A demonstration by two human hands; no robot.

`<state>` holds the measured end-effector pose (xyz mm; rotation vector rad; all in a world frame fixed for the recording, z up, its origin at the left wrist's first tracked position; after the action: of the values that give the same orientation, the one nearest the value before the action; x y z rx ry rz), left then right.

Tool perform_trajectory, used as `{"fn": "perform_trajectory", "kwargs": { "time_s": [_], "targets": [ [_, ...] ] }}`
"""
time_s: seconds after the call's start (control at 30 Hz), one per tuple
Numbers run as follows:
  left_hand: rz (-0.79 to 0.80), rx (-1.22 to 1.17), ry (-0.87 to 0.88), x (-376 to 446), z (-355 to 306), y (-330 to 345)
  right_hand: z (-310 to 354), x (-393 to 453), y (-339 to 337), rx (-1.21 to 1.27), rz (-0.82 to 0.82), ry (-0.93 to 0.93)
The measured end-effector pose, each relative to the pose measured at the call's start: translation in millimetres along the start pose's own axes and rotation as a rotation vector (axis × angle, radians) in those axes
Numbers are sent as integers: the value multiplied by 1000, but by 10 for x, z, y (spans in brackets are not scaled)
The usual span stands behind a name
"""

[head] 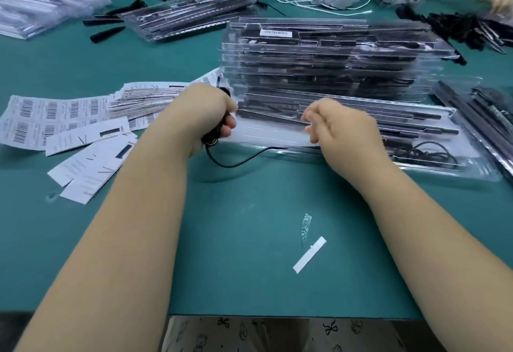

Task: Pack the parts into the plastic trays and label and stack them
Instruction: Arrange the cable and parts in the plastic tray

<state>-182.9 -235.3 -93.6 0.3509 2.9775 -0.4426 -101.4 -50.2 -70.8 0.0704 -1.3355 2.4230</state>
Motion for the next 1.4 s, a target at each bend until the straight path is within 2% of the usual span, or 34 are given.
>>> {"fn": "perform_trajectory", "kwargs": {
  "time_s": [0.07, 0.17, 0.3, 0.4, 0.47, 0.7, 0.83, 1.0, 1.1, 1.17, 1.23, 1.27, 1.4],
  "targets": [
    [-44, -134, -28, 35, -3, -67, 102, -52, 128, -138, 54, -70],
    [-27, -298, -82, 40, 19, -99, 445, -77, 284, -182, 72, -186],
    [14, -281, -76, -5, -21, -33, 769, 55, 662, -388, 257, -294],
    [-2, -268, -71, -23, -23, -41, 830, 135, 736, -567, 228, -362],
    [-5, -244, -58, -29, -41, -37, 847, 89, 735, -588, 181, -423],
    [-1, -91, -28, -59, -61, -14, 778, 100, 642, -409, 115, -326],
    [10, -86, 4, -27, -95, 27, 730, 118, 577, -343, 63, -251],
    [12, -72, 6, -8, -99, 24, 691, 147, 597, -331, 113, -213],
    [-3, 135, 56, -30, -159, -17, 686, 117, 602, -324, 130, -227],
    [-27, 305, 143, -71, -263, -60, 639, 121, 584, -298, 126, -197],
    [-49, 367, 252, -110, -377, -79, 608, 114, 593, -257, 150, -188],
    [-37, 312, 306, -129, -426, -55, 600, 114, 590, -174, 192, -178],
    [59, -244, 384, -187, -541, 141, 522, 118, 375, 408, 493, -82]
  ]
}}
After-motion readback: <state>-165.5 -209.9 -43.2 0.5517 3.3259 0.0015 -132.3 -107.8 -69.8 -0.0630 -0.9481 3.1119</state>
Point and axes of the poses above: each hand's wrist, its own x-axis towards the middle knuckle, its own y-axis out of the palm, z = x × y, the point moved 9 cm from there along x, towards the middle knuckle, and after that the axes turned 9 degrees about y, right-handed, at the moved point
